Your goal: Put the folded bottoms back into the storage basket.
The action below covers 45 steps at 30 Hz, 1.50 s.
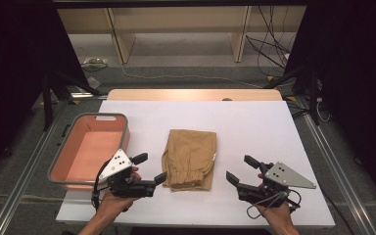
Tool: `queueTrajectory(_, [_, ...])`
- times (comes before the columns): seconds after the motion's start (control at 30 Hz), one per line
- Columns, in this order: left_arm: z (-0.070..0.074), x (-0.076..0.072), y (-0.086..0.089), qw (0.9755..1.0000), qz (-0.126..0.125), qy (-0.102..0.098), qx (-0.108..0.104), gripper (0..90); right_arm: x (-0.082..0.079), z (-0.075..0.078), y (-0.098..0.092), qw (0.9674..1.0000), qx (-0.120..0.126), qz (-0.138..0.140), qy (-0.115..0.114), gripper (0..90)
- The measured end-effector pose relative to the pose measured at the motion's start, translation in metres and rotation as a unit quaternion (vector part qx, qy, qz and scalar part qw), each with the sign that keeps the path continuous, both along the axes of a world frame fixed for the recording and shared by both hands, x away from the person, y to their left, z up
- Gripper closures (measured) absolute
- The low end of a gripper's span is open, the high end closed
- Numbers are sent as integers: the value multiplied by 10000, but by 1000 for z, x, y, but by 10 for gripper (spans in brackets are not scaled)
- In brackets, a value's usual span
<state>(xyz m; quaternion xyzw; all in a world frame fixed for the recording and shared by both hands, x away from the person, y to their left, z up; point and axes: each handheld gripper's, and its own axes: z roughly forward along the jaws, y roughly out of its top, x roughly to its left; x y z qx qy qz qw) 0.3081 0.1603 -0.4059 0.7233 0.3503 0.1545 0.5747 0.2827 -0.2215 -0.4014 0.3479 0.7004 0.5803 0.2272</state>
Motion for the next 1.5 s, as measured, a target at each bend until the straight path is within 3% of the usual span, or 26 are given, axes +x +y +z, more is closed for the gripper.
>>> queueTrajectory(0.5, [-2,1,-2,9999,31,94,70,74,1,0,-1,10000,-5,-50,-12,228])
queueTrajectory(0.8, [-6,7,-6,9989,133,375,251,75,2,1,-1,10000,-44,-85,-9,230])
queueTrajectory(1.03, [-13,16,-11,9954,280,855,318,81,6,1,0,9998,-130,-105,-59,231])
queueTrajectory(1.2, [-15,18,-15,9939,326,969,409,85,9,2,-1,9997,-186,-133,-49,231])
queueTrajectory(1.3, [-17,21,-17,9913,377,1175,447,92,14,3,-3,9996,-204,-168,-72,230])
queueTrajectory(1.5, [-20,24,-18,9881,470,1390,470,99,25,3,-5,9993,-282,-259,-19,230])
